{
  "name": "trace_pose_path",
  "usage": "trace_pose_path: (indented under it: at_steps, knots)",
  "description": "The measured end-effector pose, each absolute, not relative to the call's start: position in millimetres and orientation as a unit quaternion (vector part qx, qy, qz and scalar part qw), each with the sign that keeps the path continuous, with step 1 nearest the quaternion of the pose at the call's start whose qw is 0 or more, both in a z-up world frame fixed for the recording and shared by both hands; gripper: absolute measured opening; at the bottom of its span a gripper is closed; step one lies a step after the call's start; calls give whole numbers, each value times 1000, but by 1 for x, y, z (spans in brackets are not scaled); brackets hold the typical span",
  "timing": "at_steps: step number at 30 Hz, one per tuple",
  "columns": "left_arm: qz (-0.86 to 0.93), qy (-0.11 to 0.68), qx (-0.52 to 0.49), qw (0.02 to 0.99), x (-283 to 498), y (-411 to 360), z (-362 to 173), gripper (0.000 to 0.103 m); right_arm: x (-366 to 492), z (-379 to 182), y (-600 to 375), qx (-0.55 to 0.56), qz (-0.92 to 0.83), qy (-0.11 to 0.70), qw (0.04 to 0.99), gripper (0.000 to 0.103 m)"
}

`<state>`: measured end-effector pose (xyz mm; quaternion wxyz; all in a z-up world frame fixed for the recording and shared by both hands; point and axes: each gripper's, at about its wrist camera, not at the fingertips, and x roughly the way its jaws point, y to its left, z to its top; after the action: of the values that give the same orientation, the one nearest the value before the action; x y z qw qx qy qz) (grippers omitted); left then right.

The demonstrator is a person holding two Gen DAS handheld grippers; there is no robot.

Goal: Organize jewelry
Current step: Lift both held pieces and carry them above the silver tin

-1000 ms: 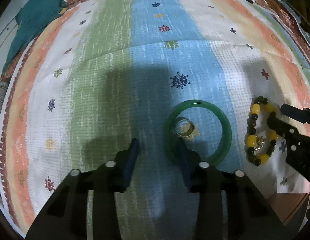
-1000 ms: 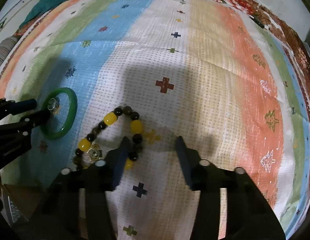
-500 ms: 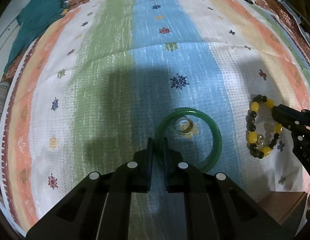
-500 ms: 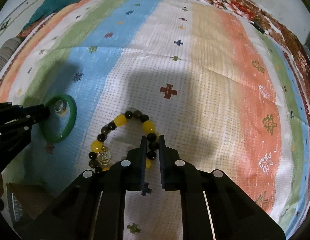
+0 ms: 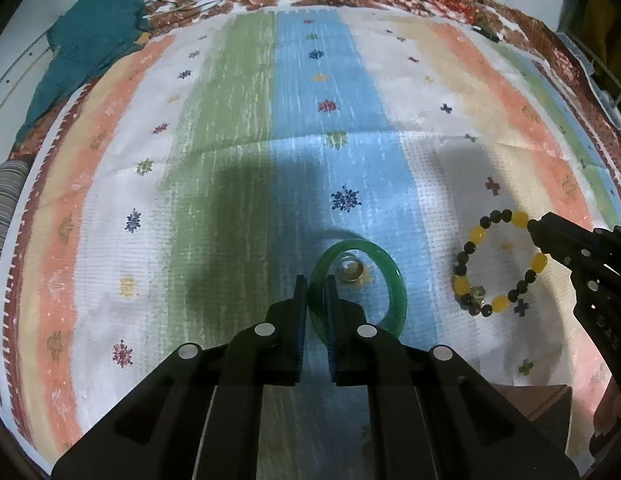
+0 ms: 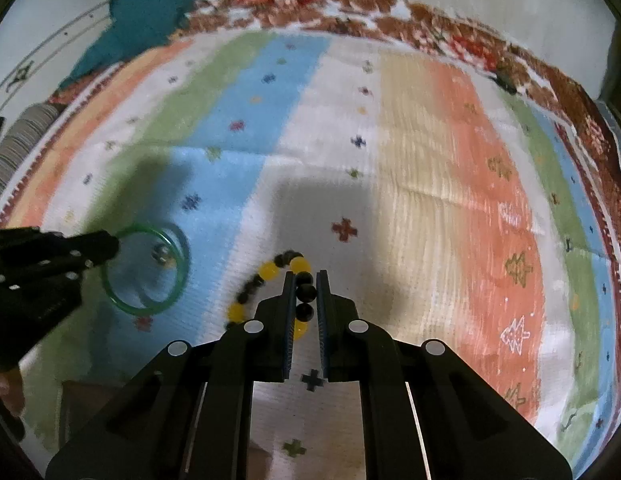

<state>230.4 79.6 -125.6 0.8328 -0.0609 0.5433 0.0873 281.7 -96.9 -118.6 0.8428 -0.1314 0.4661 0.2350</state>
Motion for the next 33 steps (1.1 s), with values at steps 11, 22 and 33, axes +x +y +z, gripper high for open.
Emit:
trace_pose_path:
  at_steps: [11, 22, 33]
  knots:
    - [81, 513, -68, 852, 219, 75, -95, 8, 269, -82, -104, -110, 235, 412, 873, 11]
    - [74, 480, -58, 872, 205, 65, -66, 8, 253, -59, -109, -92, 251, 370, 890, 11]
    - [72, 438, -64, 894, 183, 60, -39, 9, 233, -40, -120, -77, 260, 342, 900, 11]
